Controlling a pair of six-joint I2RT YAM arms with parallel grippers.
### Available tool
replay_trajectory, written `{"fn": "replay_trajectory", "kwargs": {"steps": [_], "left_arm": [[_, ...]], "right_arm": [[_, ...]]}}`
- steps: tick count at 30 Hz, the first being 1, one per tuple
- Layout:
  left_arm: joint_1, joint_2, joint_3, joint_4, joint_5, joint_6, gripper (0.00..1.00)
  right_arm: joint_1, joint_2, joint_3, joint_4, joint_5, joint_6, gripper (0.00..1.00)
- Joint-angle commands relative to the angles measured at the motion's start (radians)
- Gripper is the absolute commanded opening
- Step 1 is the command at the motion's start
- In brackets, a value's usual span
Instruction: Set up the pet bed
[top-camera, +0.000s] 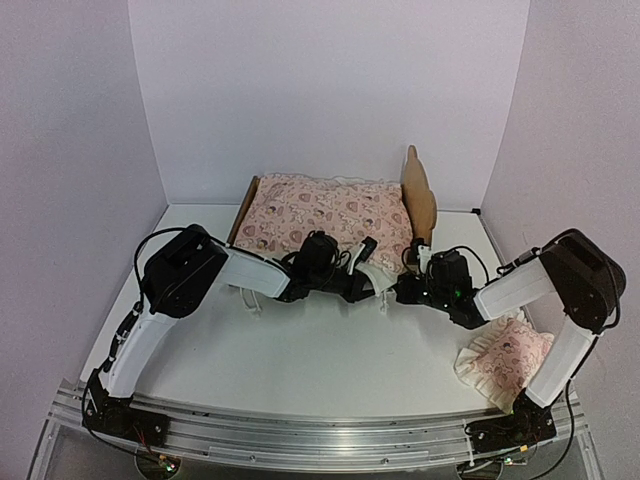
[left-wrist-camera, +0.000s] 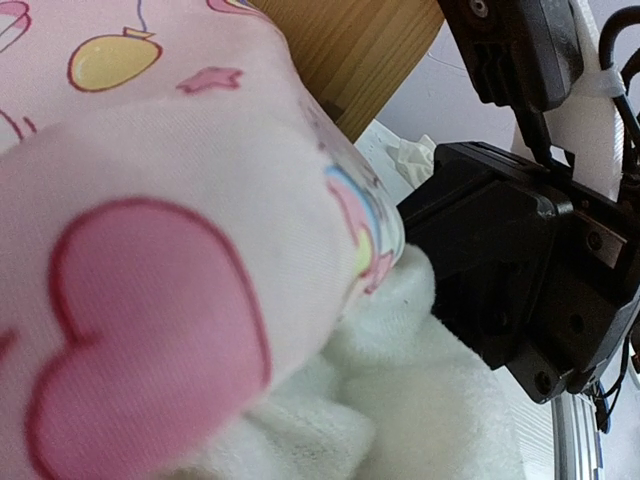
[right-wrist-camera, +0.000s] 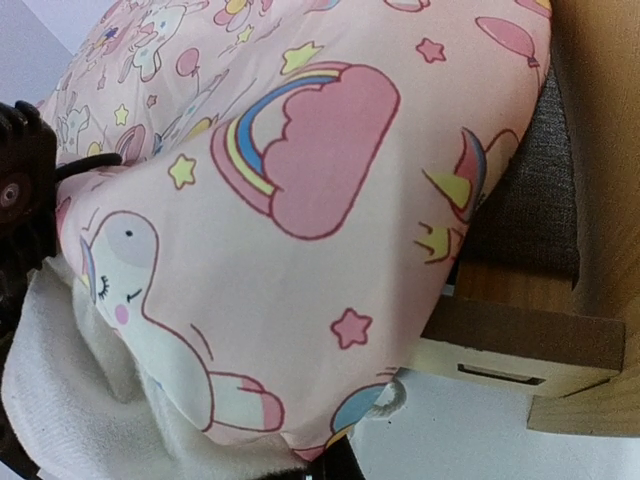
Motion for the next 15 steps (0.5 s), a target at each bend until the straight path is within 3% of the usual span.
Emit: {"fn": "replay_trajectory", "kwargs": {"steps": [1, 10, 15], "left_arm": [[0.02, 0.023, 0.067, 0.092, -0.087, 0.048, 0.0], [0.019, 0.072, 0.098, 0.123, -0.072, 0.058, 0.0], [0.021, 0.078, 0.096, 0.172, -0.068, 0.047, 0.0]], "right_arm": [[-0.003, -0.039, 0.025, -0.04, -0.04, 0.008, 0.0], [-0.003, -0.107, 0.069, -0.18, -0.206, 0.041, 0.0], [-0.004, -0.098, 0.098, -0.241, -0.22, 0.056, 0.0]]}}
